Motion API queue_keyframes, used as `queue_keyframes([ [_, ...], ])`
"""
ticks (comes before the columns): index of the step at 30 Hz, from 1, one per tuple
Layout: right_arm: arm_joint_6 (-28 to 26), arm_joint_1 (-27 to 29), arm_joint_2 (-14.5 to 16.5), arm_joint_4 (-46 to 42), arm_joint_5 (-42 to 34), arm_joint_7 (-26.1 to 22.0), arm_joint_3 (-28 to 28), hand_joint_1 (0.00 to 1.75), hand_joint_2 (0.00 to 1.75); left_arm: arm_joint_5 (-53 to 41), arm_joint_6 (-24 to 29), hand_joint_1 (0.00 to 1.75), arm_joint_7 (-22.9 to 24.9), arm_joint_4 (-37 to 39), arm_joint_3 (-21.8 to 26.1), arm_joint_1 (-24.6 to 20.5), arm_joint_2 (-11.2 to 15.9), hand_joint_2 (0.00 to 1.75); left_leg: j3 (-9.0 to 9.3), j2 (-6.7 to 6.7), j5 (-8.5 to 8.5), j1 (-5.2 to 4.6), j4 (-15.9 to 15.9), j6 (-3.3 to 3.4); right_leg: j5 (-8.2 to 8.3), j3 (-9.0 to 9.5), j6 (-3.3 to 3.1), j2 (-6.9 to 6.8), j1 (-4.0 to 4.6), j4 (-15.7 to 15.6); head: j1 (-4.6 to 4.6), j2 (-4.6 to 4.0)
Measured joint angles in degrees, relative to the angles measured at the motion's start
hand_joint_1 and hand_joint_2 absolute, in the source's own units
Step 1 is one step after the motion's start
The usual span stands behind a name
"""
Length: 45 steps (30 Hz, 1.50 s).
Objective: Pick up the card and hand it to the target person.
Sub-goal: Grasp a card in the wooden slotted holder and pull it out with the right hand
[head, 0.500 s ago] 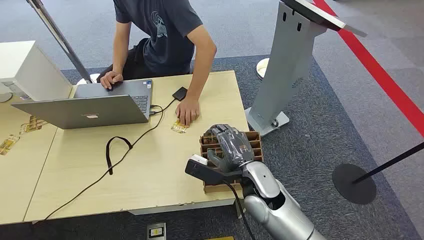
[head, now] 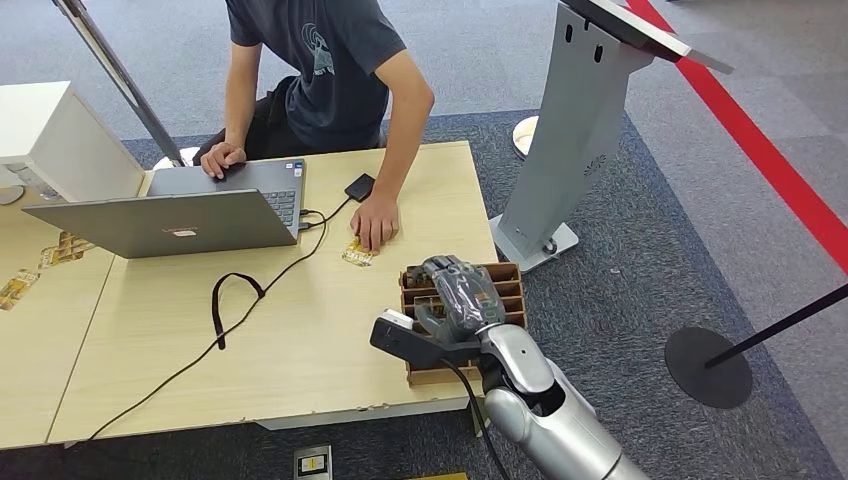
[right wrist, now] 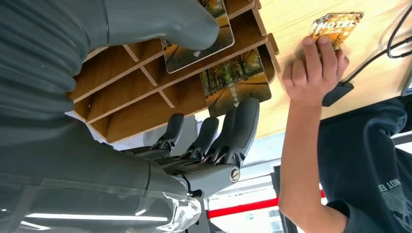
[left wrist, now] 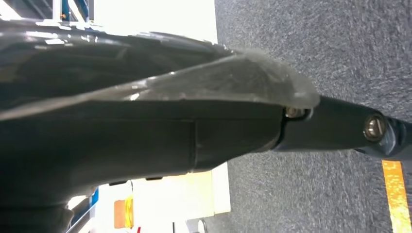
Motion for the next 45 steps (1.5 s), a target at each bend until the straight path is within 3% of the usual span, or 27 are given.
queue_keyframes([
  [31,-1.6,-1.0,-0.3,5.4,0.2,1.3,-0.1,0.87,1.75,0.9,0.3,0.0,0.5,0.0,0.0,0.0,0.0,0.0,0.19,0.0,0.0,-0.01,0.0,0.0,0.0,0.18,0.0,0.0,-0.01,0.0,0.0,0.0],
  [45,-1.0,-1.1,-1.7,5.1,3.3,4.7,-0.6,0.86,1.75,0.2,0.0,0.0,0.3,0.0,0.0,0.1,0.1,0.0,0.3,0.0,0.0,-0.01,0.0,0.0,0.0,0.28,0.0,0.0,-0.01,0.0,-0.01,0.0],
])
